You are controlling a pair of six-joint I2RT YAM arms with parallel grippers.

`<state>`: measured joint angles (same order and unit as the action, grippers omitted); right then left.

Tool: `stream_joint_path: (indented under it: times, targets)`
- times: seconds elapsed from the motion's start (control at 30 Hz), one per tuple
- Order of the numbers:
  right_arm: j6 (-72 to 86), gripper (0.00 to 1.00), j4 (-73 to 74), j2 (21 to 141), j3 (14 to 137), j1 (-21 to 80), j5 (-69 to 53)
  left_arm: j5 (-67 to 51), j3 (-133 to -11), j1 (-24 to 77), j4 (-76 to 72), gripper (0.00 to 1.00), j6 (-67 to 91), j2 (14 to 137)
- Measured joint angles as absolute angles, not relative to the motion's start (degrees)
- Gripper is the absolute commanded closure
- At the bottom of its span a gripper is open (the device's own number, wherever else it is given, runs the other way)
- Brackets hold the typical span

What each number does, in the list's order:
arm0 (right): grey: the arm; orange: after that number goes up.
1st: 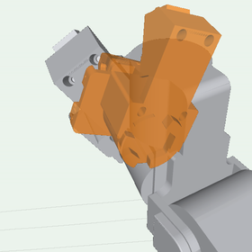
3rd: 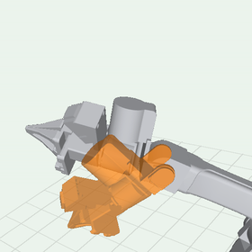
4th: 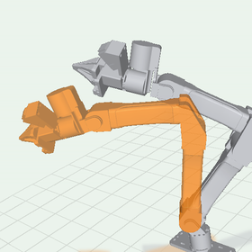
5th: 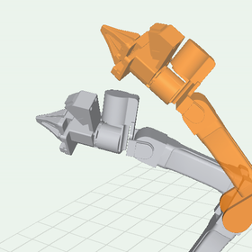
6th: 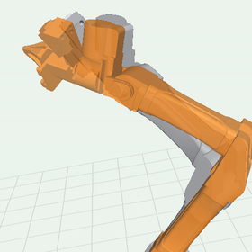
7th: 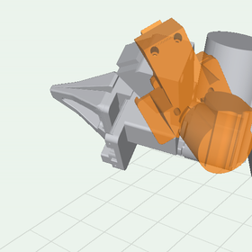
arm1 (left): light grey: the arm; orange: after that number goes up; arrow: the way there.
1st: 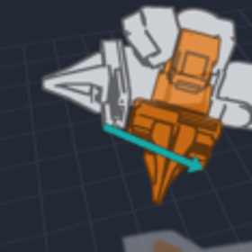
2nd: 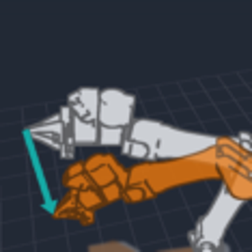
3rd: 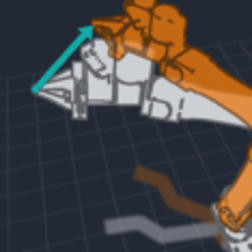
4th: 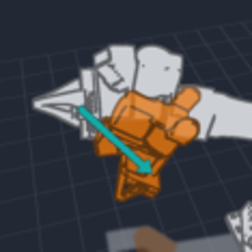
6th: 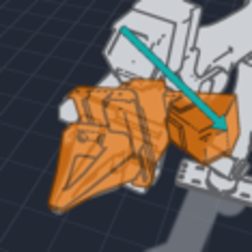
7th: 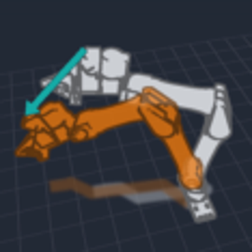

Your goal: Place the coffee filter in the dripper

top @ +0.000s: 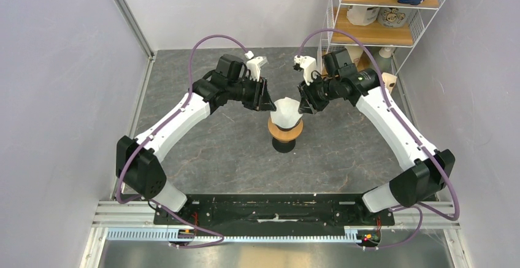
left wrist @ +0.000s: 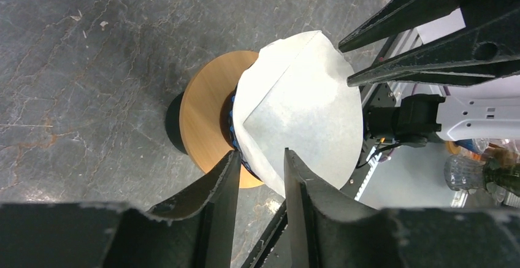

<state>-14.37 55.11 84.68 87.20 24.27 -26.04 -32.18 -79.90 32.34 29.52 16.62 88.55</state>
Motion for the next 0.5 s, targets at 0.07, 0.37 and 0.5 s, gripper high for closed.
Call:
stream_joint_path:
  times: [0.07, 0.37, 0.5]
  targets:
    - [-14.00, 0.58, 54.94, 84.05, 87.42, 24.27, -26.20, -32.56, -79.92, 32.34, 29.45, 0.47, 16.67, 88.53]
    - [-11.44, 0.21, 52.36, 78.50, 87.11, 23.92, -27.09, -33.63, -78.85, 31.29, 26.00, 0.17, 18.37, 85.12]
    - [-9.91, 0.09, 50.15, 73.52, 84.38, 22.37, -27.57, -33.63, -76.93, 28.73, 23.05, 0.15, 20.38, 81.19]
